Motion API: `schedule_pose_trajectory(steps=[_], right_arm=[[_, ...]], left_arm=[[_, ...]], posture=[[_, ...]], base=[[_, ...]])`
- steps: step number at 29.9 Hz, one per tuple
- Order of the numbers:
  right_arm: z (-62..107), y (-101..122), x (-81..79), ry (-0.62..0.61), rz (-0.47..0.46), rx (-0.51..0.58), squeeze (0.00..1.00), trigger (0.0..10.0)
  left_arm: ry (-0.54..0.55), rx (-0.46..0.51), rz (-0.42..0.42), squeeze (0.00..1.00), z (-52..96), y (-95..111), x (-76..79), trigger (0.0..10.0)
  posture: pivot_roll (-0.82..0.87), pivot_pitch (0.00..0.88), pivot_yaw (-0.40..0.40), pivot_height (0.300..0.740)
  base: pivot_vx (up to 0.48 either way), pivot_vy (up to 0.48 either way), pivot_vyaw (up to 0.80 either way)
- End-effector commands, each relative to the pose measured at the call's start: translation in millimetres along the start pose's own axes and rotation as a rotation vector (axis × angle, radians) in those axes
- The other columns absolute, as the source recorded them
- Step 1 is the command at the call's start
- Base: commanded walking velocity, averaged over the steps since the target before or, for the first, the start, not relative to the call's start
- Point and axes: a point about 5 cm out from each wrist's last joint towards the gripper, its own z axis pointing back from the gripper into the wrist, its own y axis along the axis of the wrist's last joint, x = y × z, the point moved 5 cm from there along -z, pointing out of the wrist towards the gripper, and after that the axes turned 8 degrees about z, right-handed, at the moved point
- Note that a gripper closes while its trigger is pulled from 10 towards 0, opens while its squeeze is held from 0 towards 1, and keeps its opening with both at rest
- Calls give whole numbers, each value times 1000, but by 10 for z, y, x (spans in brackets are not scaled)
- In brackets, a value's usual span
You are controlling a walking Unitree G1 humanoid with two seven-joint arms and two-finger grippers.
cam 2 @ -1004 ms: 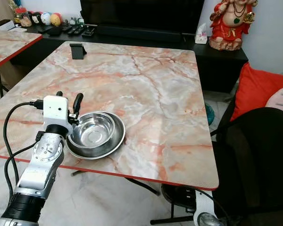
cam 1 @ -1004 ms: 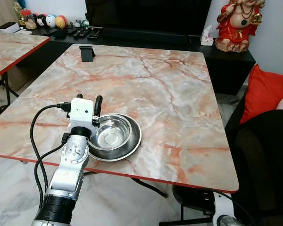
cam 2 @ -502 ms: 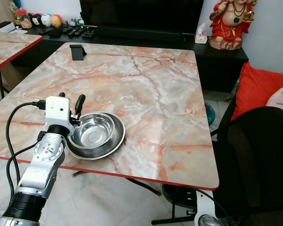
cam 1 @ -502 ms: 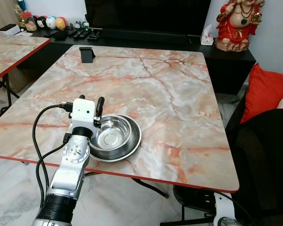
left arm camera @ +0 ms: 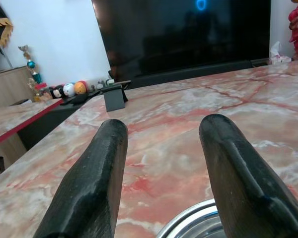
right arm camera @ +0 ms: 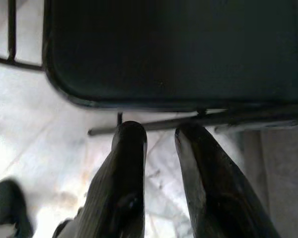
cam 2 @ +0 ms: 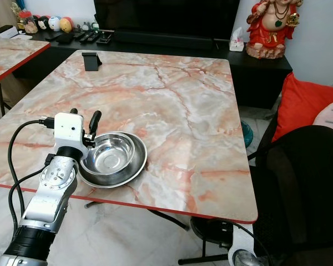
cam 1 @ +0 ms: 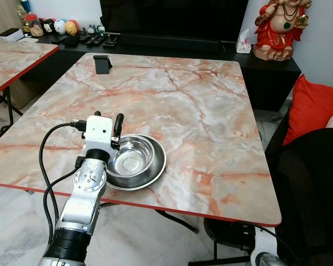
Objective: Setting the table
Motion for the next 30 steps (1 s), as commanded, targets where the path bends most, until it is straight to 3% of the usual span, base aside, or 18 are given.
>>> schedule_pose_trajectory(steps=[1, 4, 13, 18, 30], right_arm=[[7, 91, 44, -42, -57, 69, 0, 10000], [14, 117, 60, -72, -83, 94, 0, 10000], [5, -134, 58, -55, 1, -124, 0, 10000], [2, -91, 26, -31, -75, -66, 0, 10000], [1, -85, -1, -10, -76, -70, 0, 10000]], left_arm=[[0, 29, -7, 0, -12, 70, -45, 10000], [0, 21, -15, 0, -10, 37, -79, 10000], [5, 14, -12, 0, -4, 4, -70, 10000], [15, 7, -4, 0, 14, -24, -92, 10000], [7, 17, 21, 0, -15, 22, -31, 10000]], posture=[[8, 0, -9, 740], [-33, 0, -8, 740], [-28, 0, -22, 740], [-32, 0, -17, 740], [-20, 0, -8, 740]], base=[[0, 0, 0], [0, 0, 0], [0, 0, 0], [0, 0, 0], [0, 22, 0]])
